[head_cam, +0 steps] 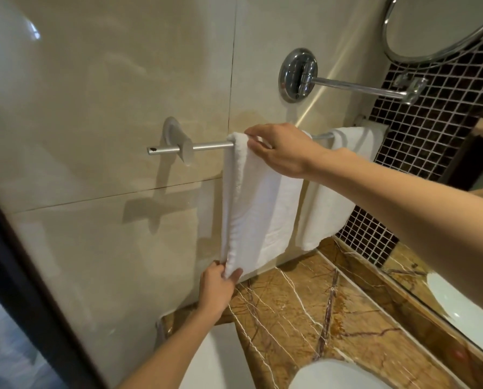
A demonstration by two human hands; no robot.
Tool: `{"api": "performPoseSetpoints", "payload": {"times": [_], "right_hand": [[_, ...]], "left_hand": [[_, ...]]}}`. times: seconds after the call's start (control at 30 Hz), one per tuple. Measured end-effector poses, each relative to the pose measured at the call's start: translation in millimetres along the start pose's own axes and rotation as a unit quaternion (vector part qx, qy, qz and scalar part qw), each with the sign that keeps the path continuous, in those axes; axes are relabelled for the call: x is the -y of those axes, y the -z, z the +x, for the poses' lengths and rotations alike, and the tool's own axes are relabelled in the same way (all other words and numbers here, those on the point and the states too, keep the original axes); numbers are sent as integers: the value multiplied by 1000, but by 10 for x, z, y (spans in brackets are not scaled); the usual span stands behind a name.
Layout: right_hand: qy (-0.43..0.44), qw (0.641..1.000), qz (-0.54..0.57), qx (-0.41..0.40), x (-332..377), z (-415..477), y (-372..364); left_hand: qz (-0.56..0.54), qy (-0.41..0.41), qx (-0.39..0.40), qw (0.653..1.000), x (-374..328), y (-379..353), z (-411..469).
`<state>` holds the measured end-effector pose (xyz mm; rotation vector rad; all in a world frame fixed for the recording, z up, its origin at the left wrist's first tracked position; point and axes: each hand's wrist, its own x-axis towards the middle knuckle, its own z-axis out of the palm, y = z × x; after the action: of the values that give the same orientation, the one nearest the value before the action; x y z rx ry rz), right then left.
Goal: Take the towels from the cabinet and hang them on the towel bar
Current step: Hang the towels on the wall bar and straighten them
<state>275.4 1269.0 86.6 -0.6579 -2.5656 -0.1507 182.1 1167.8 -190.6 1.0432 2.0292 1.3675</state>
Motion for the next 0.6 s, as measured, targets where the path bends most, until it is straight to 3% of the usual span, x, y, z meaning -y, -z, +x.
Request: {"api": "performPoseSetpoints", "payload": {"times": [0.13,0.3,0.6], "right_hand": [[2,1000,0,6,10,29,13],[-9,1000,8,6,28,18,16],[-10,1000,7,2,40,12,7]], "left_hand": [[-74,-12,-17,997,35,22,-21],[-23,-61,-41,997,157,57,-24],[-20,-50,-21,998,226,-38,27]]}}
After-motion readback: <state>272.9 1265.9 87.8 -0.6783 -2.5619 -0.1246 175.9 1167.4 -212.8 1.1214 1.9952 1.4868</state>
